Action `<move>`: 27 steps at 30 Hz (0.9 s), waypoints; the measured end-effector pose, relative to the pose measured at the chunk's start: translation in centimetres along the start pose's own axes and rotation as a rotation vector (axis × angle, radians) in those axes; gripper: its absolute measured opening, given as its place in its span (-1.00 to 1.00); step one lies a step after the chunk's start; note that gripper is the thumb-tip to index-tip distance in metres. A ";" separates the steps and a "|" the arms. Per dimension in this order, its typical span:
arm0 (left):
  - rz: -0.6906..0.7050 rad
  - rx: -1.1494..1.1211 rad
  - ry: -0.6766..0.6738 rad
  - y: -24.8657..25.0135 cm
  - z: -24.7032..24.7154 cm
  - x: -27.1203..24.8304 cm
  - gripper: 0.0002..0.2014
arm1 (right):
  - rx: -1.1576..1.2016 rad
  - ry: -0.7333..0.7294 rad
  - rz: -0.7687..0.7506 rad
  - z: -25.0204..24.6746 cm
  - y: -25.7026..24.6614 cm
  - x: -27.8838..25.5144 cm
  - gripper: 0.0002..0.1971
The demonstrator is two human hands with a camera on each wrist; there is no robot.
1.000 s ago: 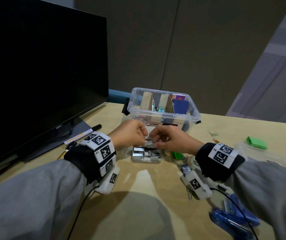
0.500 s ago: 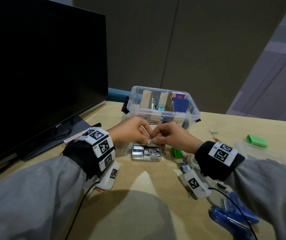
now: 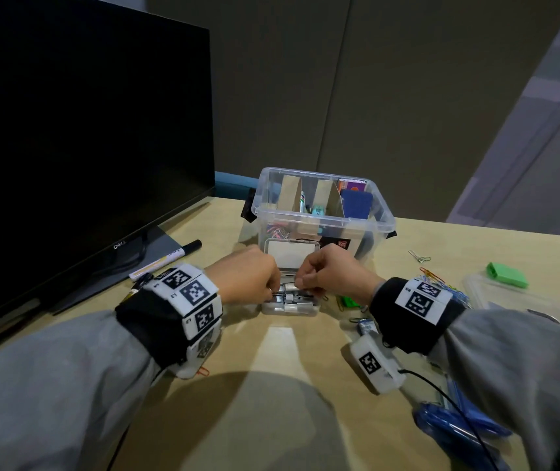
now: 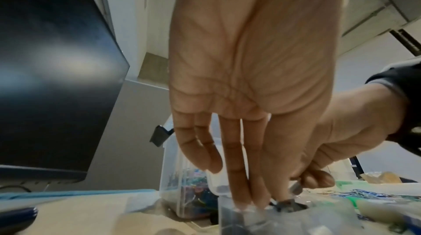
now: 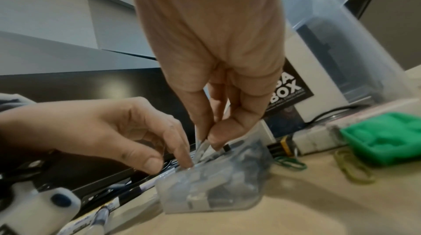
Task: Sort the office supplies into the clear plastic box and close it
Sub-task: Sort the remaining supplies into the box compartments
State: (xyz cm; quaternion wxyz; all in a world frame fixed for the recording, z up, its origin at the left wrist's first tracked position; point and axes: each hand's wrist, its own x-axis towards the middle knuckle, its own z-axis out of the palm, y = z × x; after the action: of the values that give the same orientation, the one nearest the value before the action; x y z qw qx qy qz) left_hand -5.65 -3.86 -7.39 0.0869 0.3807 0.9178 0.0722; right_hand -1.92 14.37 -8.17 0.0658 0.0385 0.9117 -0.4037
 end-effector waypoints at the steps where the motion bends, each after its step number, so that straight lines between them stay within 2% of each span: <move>1: -0.002 0.012 -0.003 -0.1 0.1 -0.1 -0.81 | -0.008 -0.002 0.000 0.2 -0.1 0.0 -0.91; 13: 0.053 0.089 -0.045 -1.0 0.6 -1.0 -0.81 | -0.116 -0.070 -0.006 1.3 -1.0 0.2 -0.93; 22: 0.084 0.128 -0.065 -1.2 0.9 -1.2 -0.79 | -0.026 0.019 0.115 2.4 -1.7 0.4 -0.88; 27: 0.093 0.112 -0.068 -1.2 0.7 -1.4 -0.78 | -0.011 0.034 0.095 2.8 -2.1 0.2 -0.88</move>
State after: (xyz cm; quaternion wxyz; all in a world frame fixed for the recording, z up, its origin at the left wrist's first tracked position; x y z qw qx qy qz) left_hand -5.34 -5.62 -8.21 0.0933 0.4294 0.8982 0.0117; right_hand -2.10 10.87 -8.51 0.0697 0.0880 0.9119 -0.3946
